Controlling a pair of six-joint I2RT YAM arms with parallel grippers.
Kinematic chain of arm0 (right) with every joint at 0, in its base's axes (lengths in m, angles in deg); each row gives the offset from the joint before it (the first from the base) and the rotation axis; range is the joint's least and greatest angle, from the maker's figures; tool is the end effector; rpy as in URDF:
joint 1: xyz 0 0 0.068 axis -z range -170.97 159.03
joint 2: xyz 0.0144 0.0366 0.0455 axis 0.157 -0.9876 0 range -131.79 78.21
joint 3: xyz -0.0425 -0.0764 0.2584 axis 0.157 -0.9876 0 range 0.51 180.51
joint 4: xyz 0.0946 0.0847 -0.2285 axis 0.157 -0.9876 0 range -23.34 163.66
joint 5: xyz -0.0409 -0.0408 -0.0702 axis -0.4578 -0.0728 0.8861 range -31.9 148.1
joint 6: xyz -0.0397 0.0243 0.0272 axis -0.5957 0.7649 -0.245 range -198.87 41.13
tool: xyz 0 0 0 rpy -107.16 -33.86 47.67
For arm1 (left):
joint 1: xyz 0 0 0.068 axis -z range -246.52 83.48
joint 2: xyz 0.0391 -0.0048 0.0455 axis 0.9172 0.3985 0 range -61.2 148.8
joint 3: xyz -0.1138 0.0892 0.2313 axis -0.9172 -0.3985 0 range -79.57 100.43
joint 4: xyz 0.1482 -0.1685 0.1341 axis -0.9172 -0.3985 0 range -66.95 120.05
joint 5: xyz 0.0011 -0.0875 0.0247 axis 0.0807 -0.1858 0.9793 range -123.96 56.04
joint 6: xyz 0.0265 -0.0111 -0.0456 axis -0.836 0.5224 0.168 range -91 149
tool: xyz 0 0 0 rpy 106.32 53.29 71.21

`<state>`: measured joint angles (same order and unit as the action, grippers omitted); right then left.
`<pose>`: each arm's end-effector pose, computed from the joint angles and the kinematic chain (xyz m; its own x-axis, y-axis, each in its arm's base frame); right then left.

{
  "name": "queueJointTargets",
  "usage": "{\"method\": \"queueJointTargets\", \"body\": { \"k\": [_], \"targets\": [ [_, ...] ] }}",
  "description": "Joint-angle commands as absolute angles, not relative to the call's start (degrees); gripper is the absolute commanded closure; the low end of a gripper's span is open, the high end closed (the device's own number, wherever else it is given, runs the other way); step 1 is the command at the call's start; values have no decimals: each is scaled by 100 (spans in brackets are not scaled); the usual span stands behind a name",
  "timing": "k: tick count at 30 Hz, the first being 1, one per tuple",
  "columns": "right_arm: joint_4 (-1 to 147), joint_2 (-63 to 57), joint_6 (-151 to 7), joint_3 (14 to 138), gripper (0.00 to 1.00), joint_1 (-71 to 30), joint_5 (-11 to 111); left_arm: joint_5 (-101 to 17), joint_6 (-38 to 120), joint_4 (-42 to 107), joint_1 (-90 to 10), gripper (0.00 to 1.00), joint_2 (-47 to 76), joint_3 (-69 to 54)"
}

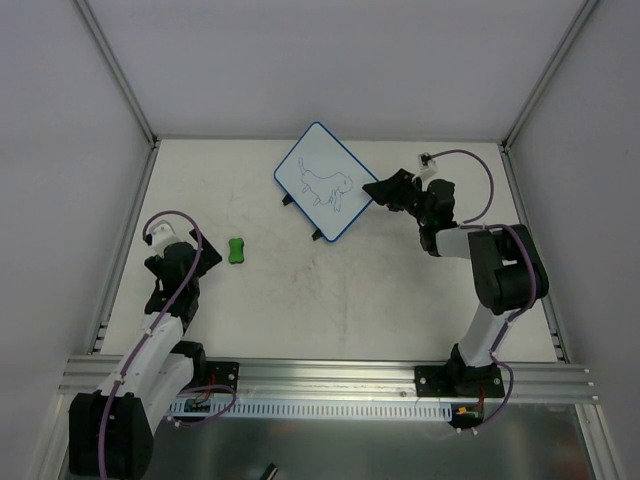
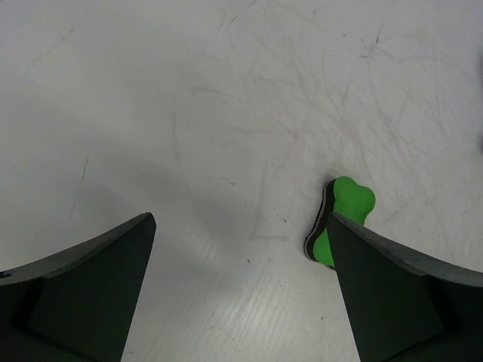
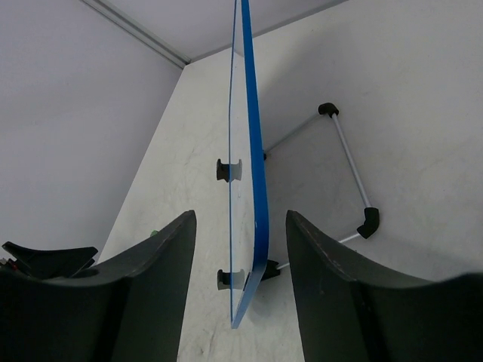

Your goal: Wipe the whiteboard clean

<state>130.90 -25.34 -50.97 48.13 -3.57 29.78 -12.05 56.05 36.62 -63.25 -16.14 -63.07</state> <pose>0.3612 0.0981 0.2032 -0.2868 0.3580 -0.8886 -0.5892 0.6654 0.4583 0.1771 0.0032 0.1958 -0.2000 -0.4112 -0.8893 -0.4306 0.8522 -0.2972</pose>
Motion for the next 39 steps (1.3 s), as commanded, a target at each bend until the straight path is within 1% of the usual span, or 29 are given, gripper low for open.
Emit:
{"method": "queueJointTargets", "body": {
  "k": [1,7,9,10,11,18,20,25,28,31,35,39],
  "targets": [
    [13536,-2568,-4943,5052,52,-327,2778,-1278,5625,3594,-6344,1,-1682,-6093],
    [13510,-2620,-4890,5061,69,-301,2830,-1295,5616,3568,-6344,1,-1699,-6093],
    [13519,-2620,-4882,5061,69,-292,2830,-1313,5616,3568,-6336,1,-1629,-6067],
    [13510,-2638,-4882,5061,73,-292,2830,-1330,5624,3568,-6335,1,-1594,-6050],
    [13510,-2647,-4873,5061,74,-283,2822,-1348,5616,3559,-6327,1,-1515,-6006],
    [13510,-2726,-4846,5087,75,-257,2786,-1304,5537,3506,-6204,1,-1234,-5839],
    [13510,-2752,-4855,5105,80,-257,2769,-1287,5484,3454,-6169,1,-1155,-5725],
    [13501,-2744,-4864,5096,92,-248,2777,-1199,5422,2788,-5932,1,-1014,-5321],
    [13501,-2726,-4873,5061,95,-231,2821,-1198,5484,2348,-5808,1,-1057,-5057],
    [13510,-2673,-4890,4991,100,-222,2883,-1488,5633,2136,-5720,1,-1119,-4925],
    [13510,-2655,-4917,4938,100,-213,2936,-1830,5818,1854,-5711,1,-1032,-4749],
    [13527,-2647,-4934,4912,100,-222,2927,-2278,5599,1591,-5711,1,-558,-4494]
  ]
}}
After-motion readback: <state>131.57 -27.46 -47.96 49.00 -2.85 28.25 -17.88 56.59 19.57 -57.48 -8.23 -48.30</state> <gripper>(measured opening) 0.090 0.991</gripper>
